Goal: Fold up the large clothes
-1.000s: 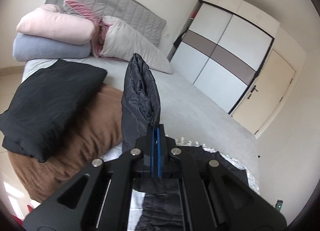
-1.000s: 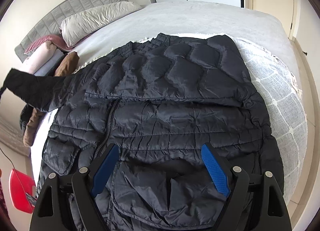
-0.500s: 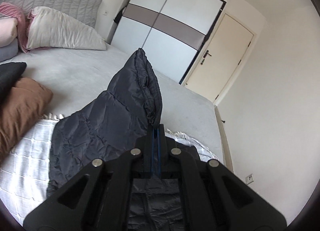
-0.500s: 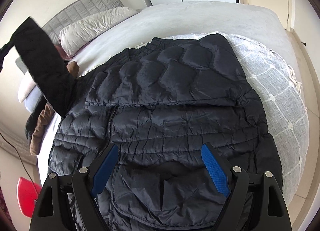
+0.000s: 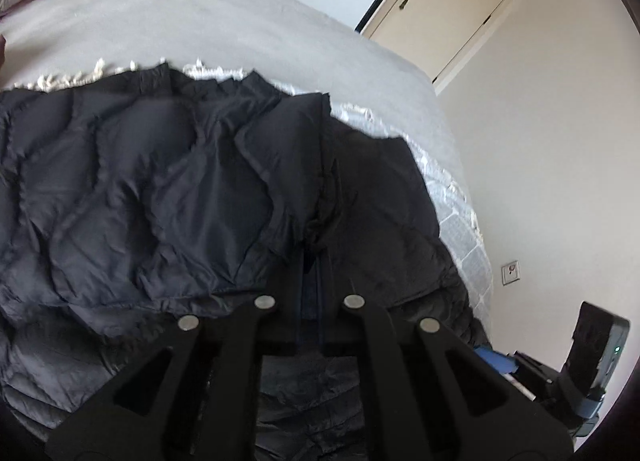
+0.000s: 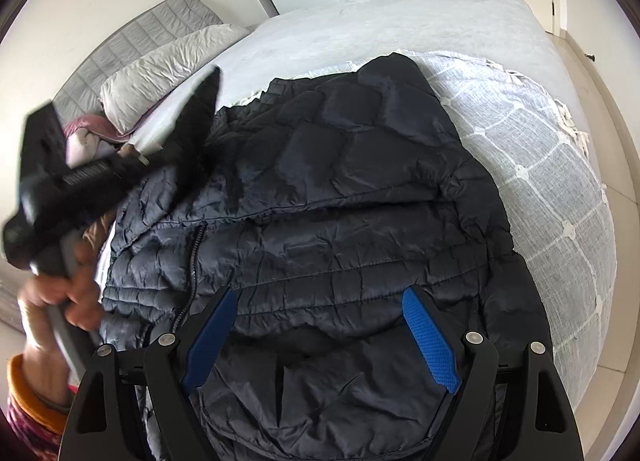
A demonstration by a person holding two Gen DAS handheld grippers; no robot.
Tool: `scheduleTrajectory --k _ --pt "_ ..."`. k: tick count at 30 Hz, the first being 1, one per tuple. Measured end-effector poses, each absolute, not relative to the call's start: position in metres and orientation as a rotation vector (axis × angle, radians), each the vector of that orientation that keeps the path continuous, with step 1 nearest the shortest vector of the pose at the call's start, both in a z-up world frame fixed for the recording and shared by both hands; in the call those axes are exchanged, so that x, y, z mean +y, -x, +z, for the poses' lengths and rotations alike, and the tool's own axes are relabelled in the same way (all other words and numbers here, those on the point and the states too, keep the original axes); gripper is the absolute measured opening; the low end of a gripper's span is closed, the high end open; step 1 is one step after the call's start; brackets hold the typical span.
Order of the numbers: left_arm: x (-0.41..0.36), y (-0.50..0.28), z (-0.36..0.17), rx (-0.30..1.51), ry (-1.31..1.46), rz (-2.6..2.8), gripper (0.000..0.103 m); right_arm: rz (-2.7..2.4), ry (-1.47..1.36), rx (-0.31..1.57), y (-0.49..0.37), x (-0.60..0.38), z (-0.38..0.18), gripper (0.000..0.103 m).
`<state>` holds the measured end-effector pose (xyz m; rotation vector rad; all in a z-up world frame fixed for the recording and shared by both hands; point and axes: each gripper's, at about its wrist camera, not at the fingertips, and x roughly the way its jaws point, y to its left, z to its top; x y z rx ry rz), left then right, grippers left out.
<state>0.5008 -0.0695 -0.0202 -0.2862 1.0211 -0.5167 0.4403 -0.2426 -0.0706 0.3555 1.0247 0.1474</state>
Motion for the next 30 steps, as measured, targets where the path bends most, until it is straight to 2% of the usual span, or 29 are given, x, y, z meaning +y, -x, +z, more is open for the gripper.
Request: scheduleTrajectory --k 1,3,4,6,8,13,19,25,30 --pt "-0.071 -0.501 -0.027 1.060 0.286 -0.523 0.018 0.144 -0.353 1.029 -0.441 -0.243 -0.072 0.086" --pt "-0.065 -0.493 -0.028 1.082 0.288 -0.544 0.035 0.141 -0.345 1.036 -0.441 -0.243 -0.072 0.086" --pt "-0.058 -0.491 -0.023 1.062 0.281 -0.556 0.038 0.140 -0.334 1.037 -0.440 -0.242 -0.070 0.086" --pt "-0.045 -0.483 -0.006 1.010 0.256 -0.564 0.057 0.139 -0.322 1.024 -0.437 -0.242 -0.064 0.086" --pt "-0.019 -0.478 0.012 0.949 0.235 -0.544 0.062 0.157 -0.320 1.017 -0.437 -0.238 -0.056 0.086" --pt "0.058 -0.493 0.035 0.849 0.137 -0.360 0.062 0.220 -0.265 1.029 -0.464 -0.202 -0.032 0.086" --pt "0.122 -0.508 0.019 0.808 0.173 -0.241 0.062 0.287 -0.148 0.952 -0.530 -0.113 -0.008 0.086" --pt "0.126 -0.512 -0.043 0.897 0.054 -0.201 0.062 0.314 -0.089 0.906 -0.588 -0.038 -0.053 0.086" --pt "0.144 -0.504 -0.078 0.933 0.098 -0.203 0.069 0.176 -0.050 0.990 -0.599 -0.067 -0.109 0.084"
